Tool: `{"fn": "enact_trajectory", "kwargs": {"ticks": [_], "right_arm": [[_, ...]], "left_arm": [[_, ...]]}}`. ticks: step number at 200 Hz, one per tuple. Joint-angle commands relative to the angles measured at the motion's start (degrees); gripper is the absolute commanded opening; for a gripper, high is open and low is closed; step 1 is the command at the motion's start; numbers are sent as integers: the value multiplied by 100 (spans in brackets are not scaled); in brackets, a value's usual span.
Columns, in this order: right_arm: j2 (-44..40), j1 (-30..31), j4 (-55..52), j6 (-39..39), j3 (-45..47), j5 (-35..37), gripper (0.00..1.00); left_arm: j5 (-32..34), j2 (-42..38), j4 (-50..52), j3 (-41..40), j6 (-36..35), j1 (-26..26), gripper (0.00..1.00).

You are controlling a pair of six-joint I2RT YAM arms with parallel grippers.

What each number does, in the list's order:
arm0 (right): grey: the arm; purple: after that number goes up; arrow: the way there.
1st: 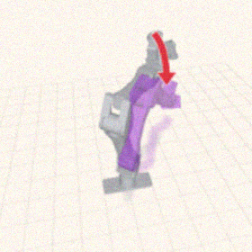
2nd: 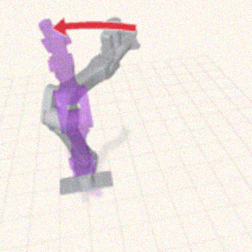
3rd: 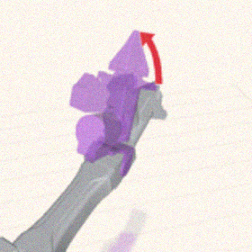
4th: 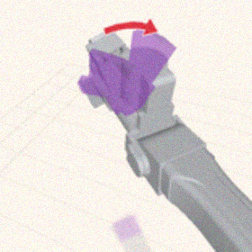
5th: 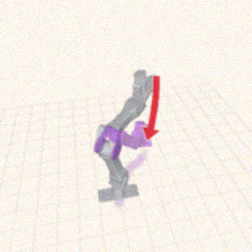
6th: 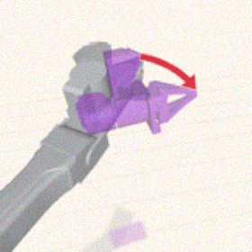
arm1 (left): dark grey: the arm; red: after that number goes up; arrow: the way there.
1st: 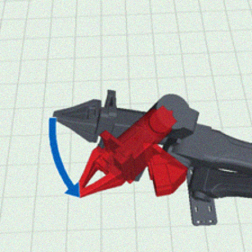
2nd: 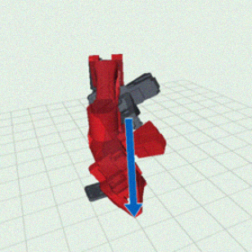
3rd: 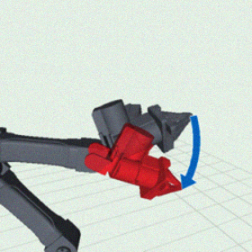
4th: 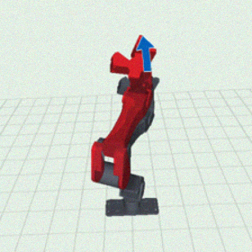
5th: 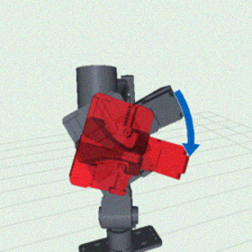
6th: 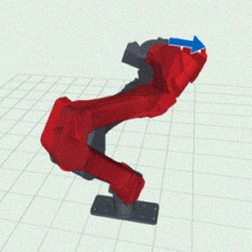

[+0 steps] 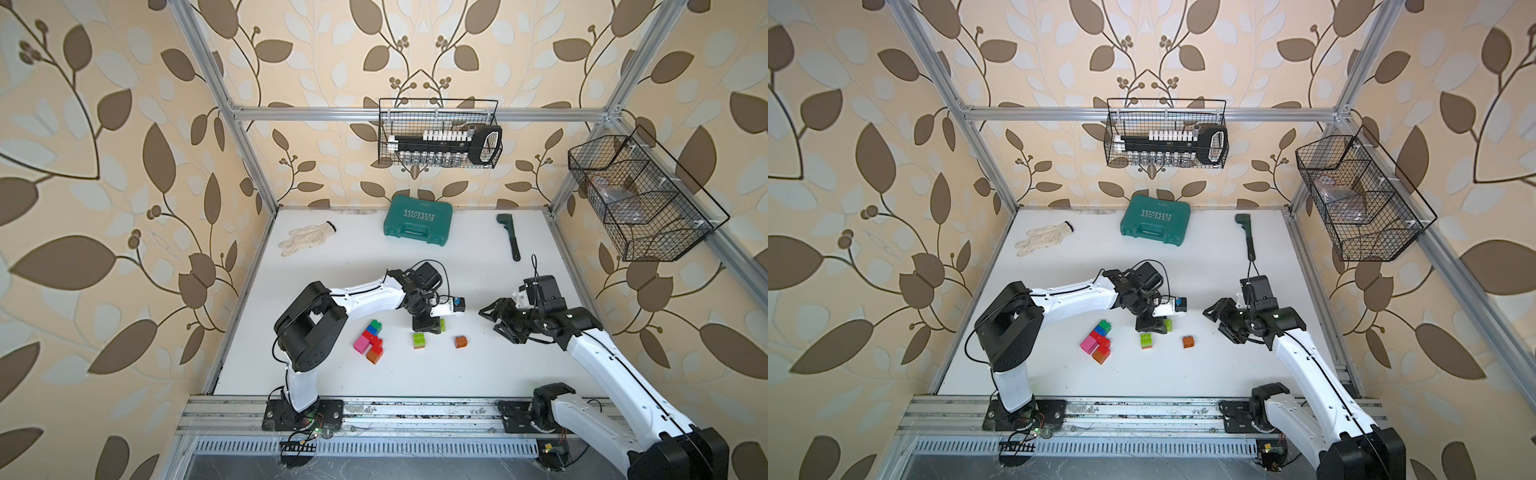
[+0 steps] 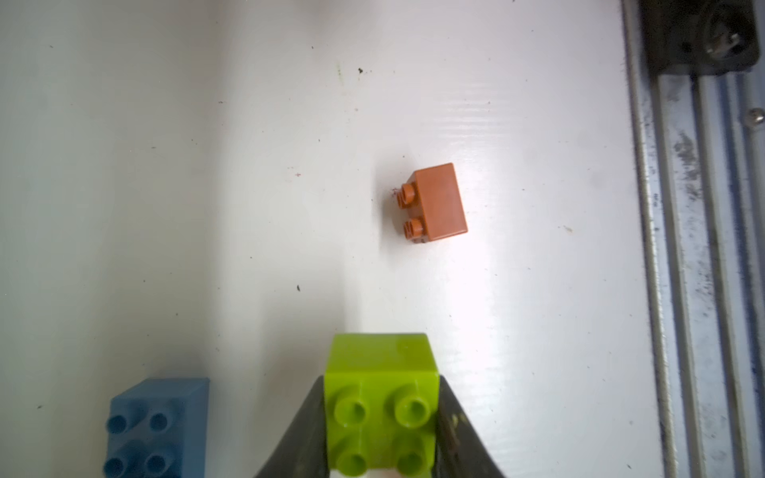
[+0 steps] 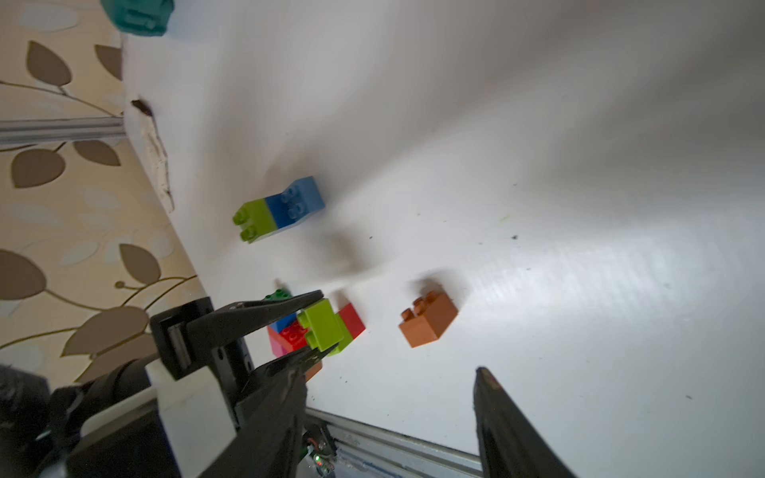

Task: Assemble the letter h with lego
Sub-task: Adjust the lego brick at the center of the board.

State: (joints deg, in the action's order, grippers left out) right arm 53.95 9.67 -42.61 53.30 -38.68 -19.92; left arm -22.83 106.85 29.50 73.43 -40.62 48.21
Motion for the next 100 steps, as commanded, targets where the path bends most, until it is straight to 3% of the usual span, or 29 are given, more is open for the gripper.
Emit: {"fn": "enact_trajectory", "kwargs": {"ticks": [1, 35, 66, 100], "right_arm": [[23, -71, -808, -490, 25, 679, 60], [162, -63, -921, -801, 41, 651, 61], [263, -67, -1071, -806, 35, 577, 63], [291, 51, -1332, -847, -19, 542, 64]], "left_arm": [[695, 195, 222, 224, 267, 73, 36], [1330, 526, 284, 299, 160, 249, 37], [1343, 773, 435, 478, 203, 277, 38], [1128, 735, 490, 538, 228, 277, 54]]}}
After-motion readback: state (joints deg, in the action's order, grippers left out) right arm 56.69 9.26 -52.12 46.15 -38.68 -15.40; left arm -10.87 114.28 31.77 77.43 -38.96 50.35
